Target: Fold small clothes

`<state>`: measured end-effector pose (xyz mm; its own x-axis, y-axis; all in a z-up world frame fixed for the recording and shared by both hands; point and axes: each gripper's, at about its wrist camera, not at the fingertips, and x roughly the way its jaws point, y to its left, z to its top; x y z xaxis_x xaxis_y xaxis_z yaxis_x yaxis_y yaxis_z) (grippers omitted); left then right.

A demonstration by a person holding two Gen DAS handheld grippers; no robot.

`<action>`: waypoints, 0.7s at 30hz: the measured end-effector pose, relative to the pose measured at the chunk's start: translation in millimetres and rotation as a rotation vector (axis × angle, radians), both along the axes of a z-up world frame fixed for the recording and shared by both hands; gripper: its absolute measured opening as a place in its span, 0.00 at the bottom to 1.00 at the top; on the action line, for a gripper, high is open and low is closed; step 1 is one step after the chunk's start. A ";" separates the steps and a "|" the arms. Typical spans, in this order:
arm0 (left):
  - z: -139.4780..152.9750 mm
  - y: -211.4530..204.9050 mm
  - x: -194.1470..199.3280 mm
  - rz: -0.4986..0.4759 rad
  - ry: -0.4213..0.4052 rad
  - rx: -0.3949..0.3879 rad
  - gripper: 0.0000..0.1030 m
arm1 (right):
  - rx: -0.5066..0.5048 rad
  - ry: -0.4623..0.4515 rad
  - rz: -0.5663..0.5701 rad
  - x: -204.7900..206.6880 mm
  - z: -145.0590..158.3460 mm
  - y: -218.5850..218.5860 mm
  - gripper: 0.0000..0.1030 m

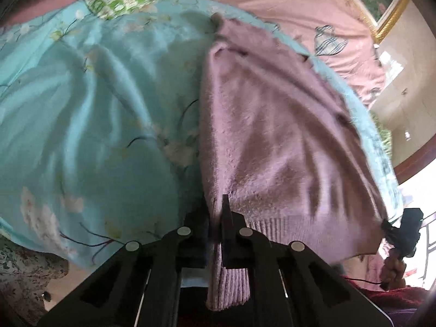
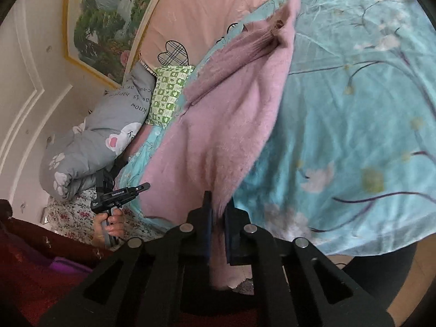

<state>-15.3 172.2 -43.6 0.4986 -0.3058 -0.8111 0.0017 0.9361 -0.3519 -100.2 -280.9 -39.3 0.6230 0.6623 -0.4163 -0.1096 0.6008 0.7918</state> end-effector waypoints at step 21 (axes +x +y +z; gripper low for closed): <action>-3.5 -2.3 -15.0 -0.083 -0.038 -0.121 0.04 | -0.062 0.040 0.145 24.2 -10.0 34.8 0.07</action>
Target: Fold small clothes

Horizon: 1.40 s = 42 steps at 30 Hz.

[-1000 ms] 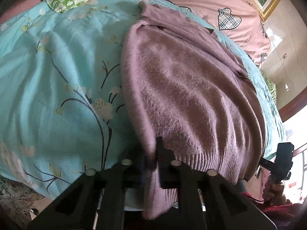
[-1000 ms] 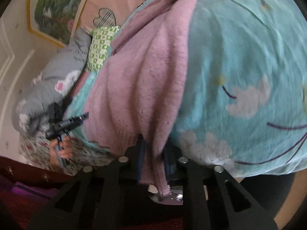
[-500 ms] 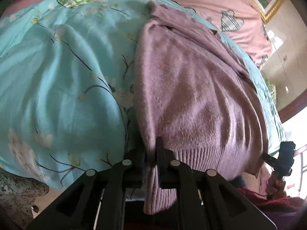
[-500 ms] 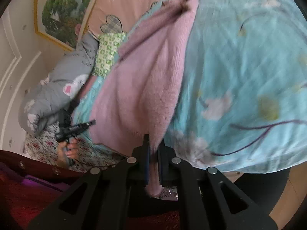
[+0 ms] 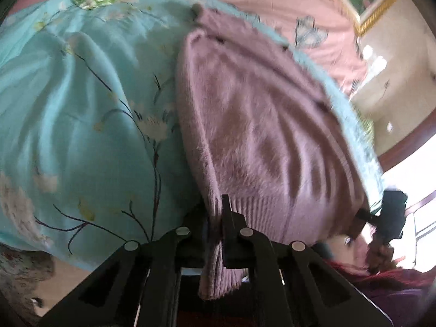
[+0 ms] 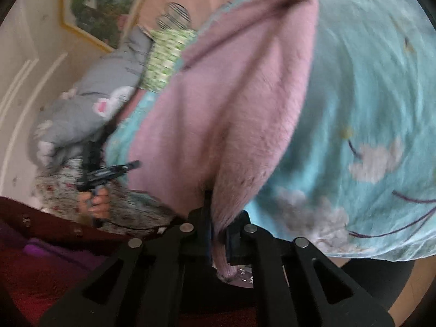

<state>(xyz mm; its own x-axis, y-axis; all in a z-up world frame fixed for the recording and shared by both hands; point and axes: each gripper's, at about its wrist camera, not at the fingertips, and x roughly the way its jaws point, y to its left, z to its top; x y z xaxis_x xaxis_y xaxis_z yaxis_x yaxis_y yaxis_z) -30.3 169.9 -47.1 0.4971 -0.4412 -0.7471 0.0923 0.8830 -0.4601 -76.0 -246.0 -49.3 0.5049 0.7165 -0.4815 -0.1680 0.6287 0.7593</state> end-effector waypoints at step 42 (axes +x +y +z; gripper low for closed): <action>39.0 -50.3 434.7 0.175 -0.085 0.047 0.04 | -0.095 -0.029 -0.408 350.4 30.2 -151.7 0.07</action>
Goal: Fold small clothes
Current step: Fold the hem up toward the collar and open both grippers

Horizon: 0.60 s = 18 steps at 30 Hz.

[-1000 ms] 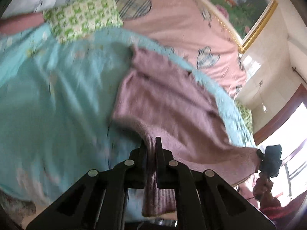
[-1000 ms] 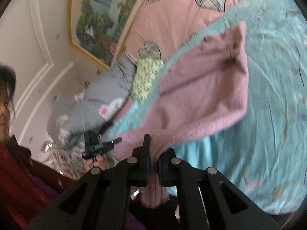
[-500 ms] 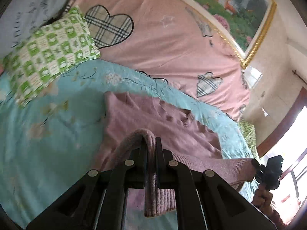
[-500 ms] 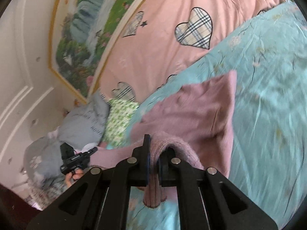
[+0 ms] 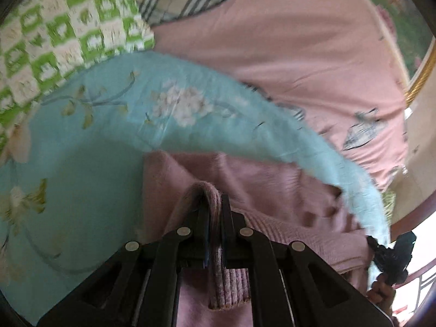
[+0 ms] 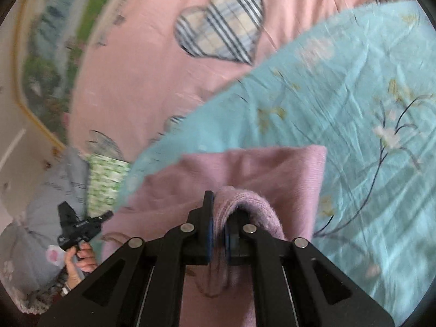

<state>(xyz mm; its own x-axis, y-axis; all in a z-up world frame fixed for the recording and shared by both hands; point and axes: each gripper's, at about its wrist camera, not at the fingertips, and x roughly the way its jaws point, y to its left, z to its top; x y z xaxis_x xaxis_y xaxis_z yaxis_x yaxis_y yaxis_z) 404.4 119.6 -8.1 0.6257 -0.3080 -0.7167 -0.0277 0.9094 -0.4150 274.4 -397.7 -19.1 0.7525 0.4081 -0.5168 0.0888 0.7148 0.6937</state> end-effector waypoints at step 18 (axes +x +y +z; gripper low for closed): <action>26.3 -107.4 -95.2 -0.478 0.024 0.162 0.29 | -0.147 -0.085 0.251 -40.5 55.7 89.0 0.39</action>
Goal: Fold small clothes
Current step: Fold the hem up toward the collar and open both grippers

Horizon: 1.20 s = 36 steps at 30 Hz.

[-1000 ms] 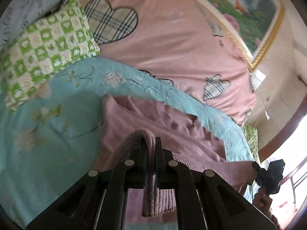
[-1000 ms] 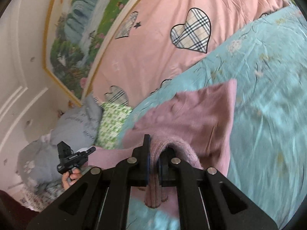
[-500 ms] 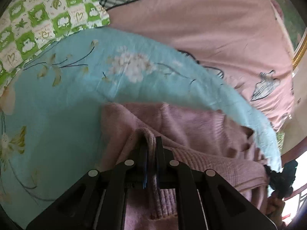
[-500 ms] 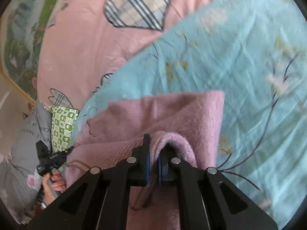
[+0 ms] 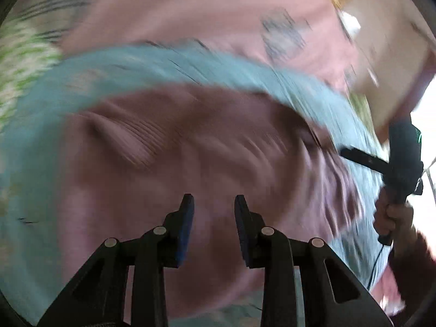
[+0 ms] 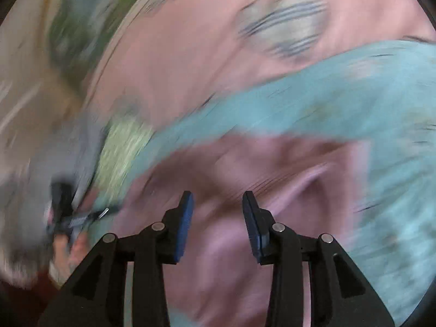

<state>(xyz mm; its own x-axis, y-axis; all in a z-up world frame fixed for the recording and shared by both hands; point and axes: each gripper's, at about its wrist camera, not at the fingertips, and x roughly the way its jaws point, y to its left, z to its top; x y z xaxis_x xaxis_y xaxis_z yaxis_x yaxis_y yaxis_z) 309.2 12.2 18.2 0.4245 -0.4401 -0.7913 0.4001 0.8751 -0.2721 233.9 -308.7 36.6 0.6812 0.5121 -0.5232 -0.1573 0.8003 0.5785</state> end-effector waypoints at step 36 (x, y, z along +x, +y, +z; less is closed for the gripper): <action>-38.1 39.5 -38.1 0.299 0.067 0.014 0.31 | -0.185 0.209 -0.106 -40.8 -38.7 24.3 0.40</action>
